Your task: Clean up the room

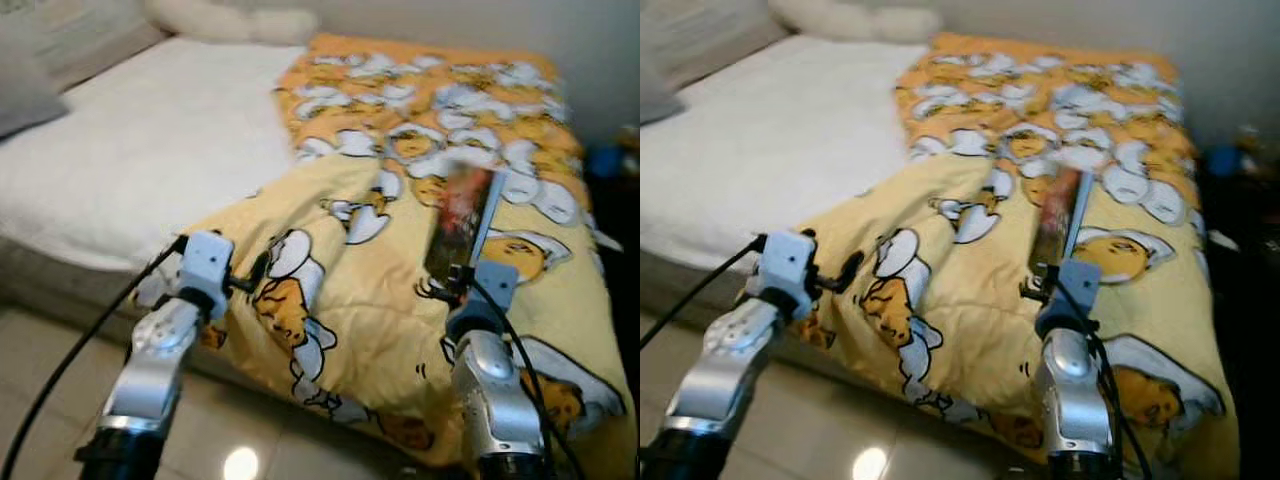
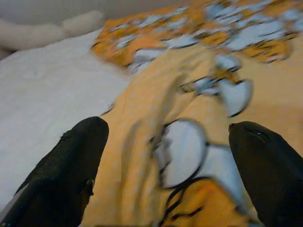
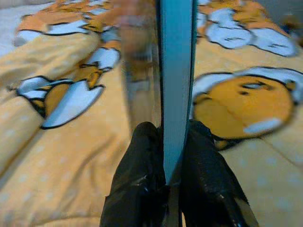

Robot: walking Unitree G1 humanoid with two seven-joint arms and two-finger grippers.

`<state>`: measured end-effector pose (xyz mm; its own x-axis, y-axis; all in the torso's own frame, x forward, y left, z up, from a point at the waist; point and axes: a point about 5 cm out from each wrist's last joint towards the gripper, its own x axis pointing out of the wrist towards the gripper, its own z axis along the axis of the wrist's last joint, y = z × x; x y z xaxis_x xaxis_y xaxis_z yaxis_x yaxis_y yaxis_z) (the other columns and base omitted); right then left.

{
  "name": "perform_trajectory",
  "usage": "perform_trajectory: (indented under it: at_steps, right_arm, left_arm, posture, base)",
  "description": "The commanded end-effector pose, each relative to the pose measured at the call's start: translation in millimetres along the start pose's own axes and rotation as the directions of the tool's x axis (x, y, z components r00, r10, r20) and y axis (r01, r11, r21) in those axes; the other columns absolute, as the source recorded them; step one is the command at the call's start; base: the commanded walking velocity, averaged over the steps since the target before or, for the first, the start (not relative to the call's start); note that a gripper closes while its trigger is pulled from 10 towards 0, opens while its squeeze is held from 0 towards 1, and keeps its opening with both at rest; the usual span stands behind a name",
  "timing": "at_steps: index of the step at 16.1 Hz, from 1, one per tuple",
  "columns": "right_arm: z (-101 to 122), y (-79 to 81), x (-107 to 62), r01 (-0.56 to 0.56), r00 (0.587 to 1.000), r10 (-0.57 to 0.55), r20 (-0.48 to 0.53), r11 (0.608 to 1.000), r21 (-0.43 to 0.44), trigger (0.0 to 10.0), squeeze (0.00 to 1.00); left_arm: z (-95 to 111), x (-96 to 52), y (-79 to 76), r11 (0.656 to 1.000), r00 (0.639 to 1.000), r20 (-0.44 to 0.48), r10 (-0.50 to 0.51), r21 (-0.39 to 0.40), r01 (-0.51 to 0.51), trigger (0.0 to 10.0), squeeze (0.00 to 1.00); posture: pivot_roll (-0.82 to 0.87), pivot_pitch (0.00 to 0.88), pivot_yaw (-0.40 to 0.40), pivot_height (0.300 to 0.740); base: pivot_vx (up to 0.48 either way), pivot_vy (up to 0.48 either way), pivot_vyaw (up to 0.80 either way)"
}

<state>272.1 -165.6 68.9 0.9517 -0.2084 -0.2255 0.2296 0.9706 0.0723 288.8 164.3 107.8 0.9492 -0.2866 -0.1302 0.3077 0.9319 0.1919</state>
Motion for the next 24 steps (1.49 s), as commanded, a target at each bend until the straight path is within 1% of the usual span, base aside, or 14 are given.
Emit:
perform_trajectory:
  at_steps: [1,13,17,21,24]
  right_arm:
    - [11.0,-1.3,1.4,0.011,0.999,-0.012,0.044,1.0,0.018,10.0,0.0]
    - [11.9,-1.4,2.6,0.017,0.999,-0.018,0.044,1.0,0.02,10.0,0.0]
    - [11.9,-1.5,2.8,0.018,0.999,-0.018,0.043,1.0,0.014,10.0,0.0]
    - [12.9,-1.9,2.4,0.003,0.998,-0.002,0.057,1.0,-0.024,10.0,0.0]
    - [13.9,-1.1,3.3,0.0,0.998,0.002,0.06,1.0,-0.027,10.0,0.0]
  left_arm:
    - [1.0,1.6,-0.1,1.0,1.0,-0.003,-0.002,0.006,0.002,10.0,0.0]
    - [1.6,4.5,1.2,1.0,1.0,-0.004,0.004,-0.016,-0.004,10.0,0.0]
    - [1.3,4.3,0.8,1.0,1.0,-0.005,0.006,-0.02,-0.006,10.0,0.0]
    - [0.3,2.6,0.9,1.0,1.0,-0.006,0.014,-0.022,-0.014,10.0,0.0]
    - [0.3,2.4,2.1,1.0,1.0,-0.007,0.018,-0.024,-0.019,10.0,0.0]
  posture:
    - [0.01,0.0,0.05,0.74]
    - [0.0,0.0,0.05,0.74]
    - [0.0,0.0,0.044,0.74]
    - [0.01,0.0,0.041,0.74]
    - [0.01,0.0,0.04,0.74]
  base:
    - [0.0,0.311,-0.8]
    - [0.0,0.322,-0.78]
    - [0.0,0.35,0.0]
    - [0.0,0.351,0.0]
    - [0.0,0.351,0.0]
